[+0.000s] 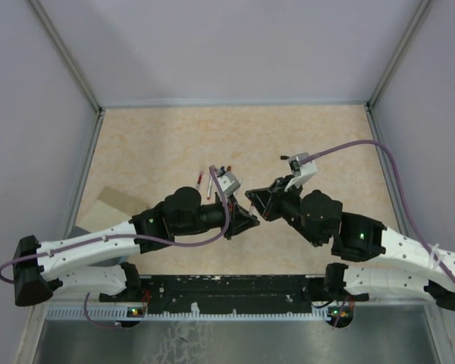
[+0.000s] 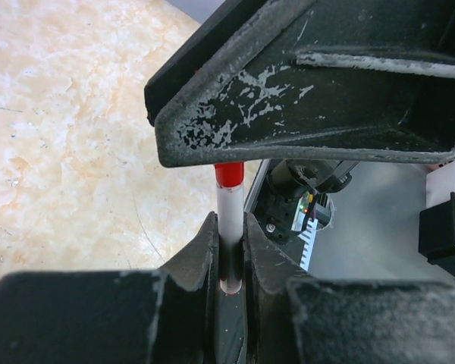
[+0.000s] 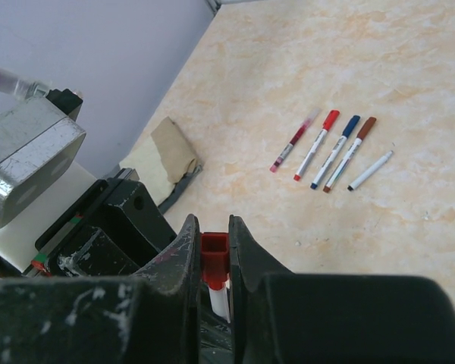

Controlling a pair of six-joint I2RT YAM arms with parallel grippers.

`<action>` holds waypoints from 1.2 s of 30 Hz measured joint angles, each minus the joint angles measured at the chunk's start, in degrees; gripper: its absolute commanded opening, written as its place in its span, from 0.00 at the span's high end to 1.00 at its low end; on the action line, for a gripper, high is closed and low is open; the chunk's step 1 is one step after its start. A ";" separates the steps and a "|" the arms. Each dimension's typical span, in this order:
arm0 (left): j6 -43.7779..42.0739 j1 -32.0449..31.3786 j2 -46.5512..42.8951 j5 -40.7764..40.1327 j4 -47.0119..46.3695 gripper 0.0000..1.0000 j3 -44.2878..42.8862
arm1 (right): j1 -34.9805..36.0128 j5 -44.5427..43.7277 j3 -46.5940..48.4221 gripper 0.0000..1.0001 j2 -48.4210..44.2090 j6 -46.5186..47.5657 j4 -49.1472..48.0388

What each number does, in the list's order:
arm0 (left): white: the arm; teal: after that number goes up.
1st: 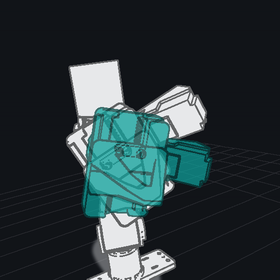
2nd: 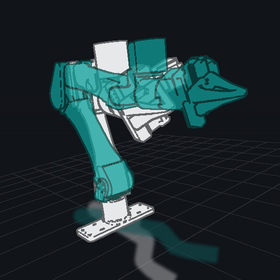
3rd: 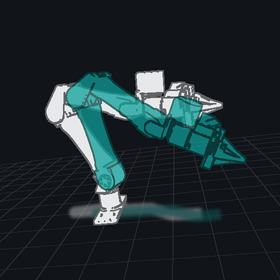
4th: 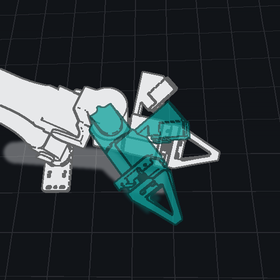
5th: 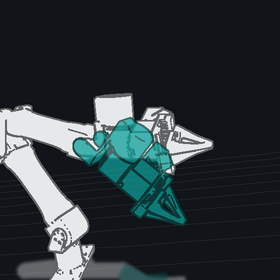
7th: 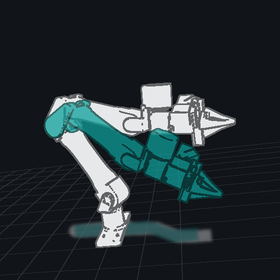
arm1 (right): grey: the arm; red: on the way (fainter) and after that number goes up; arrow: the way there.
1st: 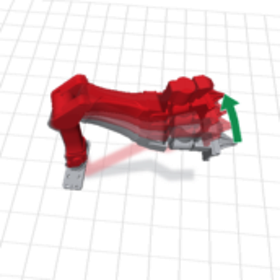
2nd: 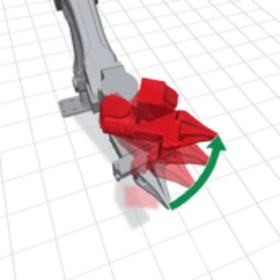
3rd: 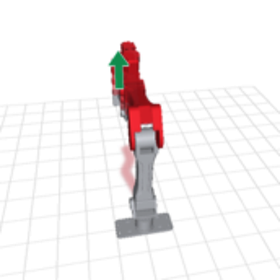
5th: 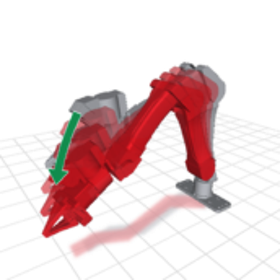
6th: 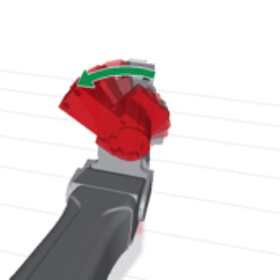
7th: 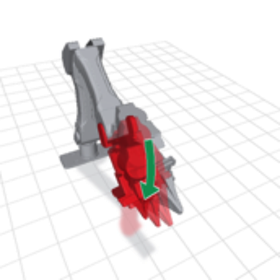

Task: Insert the pens into the pen caps
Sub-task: Press the pen cap onto the pen.

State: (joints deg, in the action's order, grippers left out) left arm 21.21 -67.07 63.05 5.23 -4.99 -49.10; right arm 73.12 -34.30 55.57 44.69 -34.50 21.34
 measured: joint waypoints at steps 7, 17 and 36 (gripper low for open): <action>-0.07 -0.09 -0.92 -0.94 0.96 1.00 0.35 | -1.07 2.21 -2.08 1.00 -0.22 -2.14 -2.38; -2.16 -0.42 -2.75 -2.97 6.95 1.00 1.44 | 1.51 0.42 -8.02 1.00 0.48 -5.20 -7.76; -5.84 -2.23 -4.59 -0.87 22.82 1.00 2.01 | 18.80 -20.96 -15.43 1.00 4.24 -25.22 -8.74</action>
State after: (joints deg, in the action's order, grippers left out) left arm 15.38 -69.30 58.46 4.36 17.82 -47.09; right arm 91.92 -55.27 40.14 48.93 -59.72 12.60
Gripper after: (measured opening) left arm 0.158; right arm 0.110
